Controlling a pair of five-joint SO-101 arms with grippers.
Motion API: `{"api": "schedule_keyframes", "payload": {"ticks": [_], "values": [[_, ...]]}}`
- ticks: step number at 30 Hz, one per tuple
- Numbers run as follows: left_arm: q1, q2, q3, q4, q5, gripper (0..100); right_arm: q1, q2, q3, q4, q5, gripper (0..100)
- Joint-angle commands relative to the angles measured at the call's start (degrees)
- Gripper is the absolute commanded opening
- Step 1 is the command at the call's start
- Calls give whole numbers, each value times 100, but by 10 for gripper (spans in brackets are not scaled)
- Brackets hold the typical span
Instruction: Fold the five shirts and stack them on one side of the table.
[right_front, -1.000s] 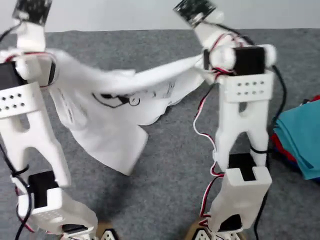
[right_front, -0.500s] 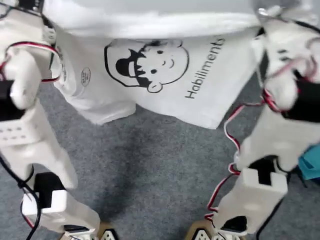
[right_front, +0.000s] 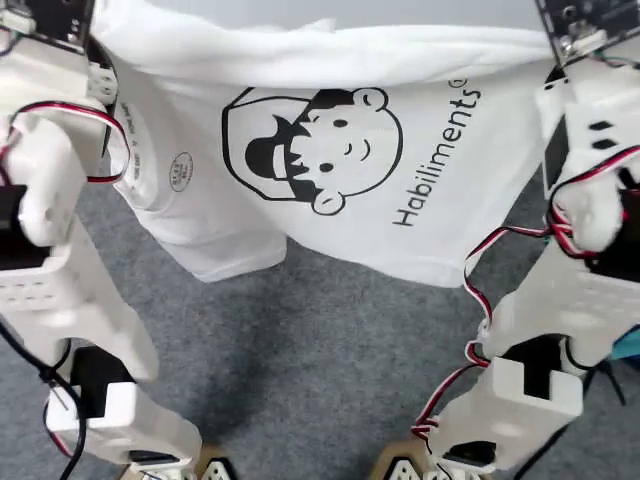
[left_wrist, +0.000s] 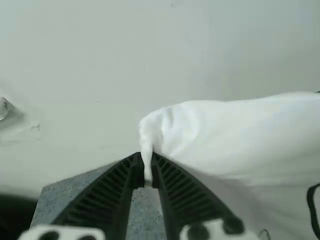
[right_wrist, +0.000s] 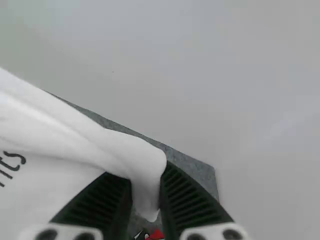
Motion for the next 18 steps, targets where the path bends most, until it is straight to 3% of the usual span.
{"api": "schedule_keyframes", "payload": {"ticks": [1,13,18], "values": [[-18,-229,171,97,44,3,127,-215,53,180,141,9],[97,-1046,321,105,35,3,189,-998,158,215,721,9],[97,-1582,1059,105,9,3,189,-1508,870,215,818,9]]}}
